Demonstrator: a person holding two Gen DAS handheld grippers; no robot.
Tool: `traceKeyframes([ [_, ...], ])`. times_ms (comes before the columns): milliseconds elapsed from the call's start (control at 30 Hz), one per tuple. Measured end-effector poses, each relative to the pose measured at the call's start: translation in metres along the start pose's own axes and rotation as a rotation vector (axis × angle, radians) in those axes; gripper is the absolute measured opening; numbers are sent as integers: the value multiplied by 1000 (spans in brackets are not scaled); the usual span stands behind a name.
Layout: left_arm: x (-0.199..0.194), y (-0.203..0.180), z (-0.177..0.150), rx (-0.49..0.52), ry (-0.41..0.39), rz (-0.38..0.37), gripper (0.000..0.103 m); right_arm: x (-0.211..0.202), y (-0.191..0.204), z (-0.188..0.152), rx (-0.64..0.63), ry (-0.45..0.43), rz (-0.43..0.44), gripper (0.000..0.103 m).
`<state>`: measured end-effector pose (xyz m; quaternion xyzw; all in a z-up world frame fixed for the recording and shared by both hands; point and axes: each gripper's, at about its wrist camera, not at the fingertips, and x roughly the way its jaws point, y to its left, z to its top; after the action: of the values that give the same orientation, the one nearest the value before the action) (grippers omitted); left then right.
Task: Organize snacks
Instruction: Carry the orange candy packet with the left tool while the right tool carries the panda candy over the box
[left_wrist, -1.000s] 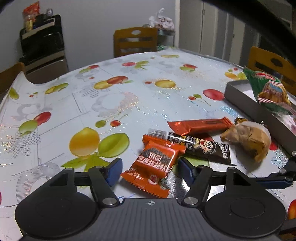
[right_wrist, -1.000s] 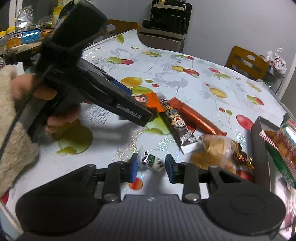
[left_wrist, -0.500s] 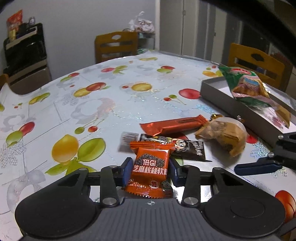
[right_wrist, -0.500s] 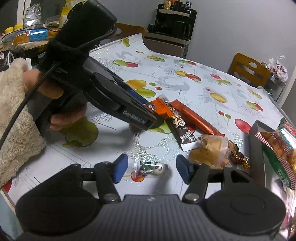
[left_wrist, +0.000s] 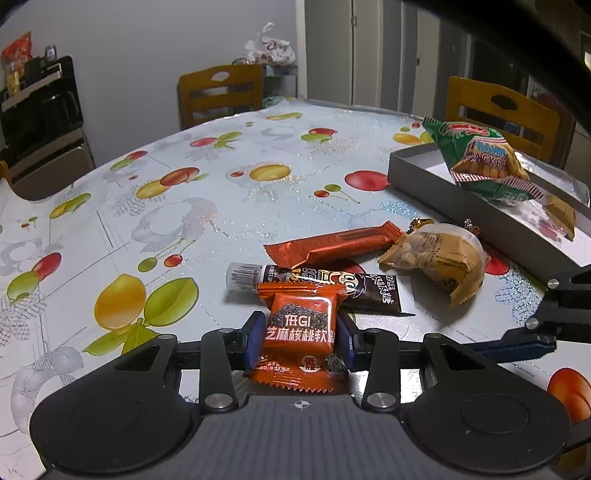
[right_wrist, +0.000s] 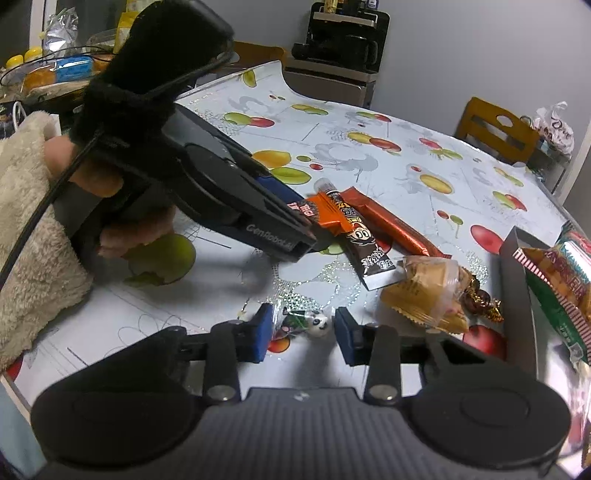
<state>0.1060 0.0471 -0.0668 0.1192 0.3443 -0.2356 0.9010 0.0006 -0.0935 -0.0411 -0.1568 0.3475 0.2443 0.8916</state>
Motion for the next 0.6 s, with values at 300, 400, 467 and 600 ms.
traceKeyframes([
  [300, -1, -14, -4, 13, -30, 71, 42, -34, -9, -21, 8, -37, 46, 33],
  [400, -3, -24, -3, -21, -17, 143, 42, -45, -16, -27, 13, -55, 54, 33],
  [467, -6, -33, -4, -31, -2, 205, 40, -50, -19, -30, 21, -65, 65, 33],
  [600, -20, -40, -5, -103, 23, 261, 40, -57, -21, -33, 18, -101, 81, 33],
])
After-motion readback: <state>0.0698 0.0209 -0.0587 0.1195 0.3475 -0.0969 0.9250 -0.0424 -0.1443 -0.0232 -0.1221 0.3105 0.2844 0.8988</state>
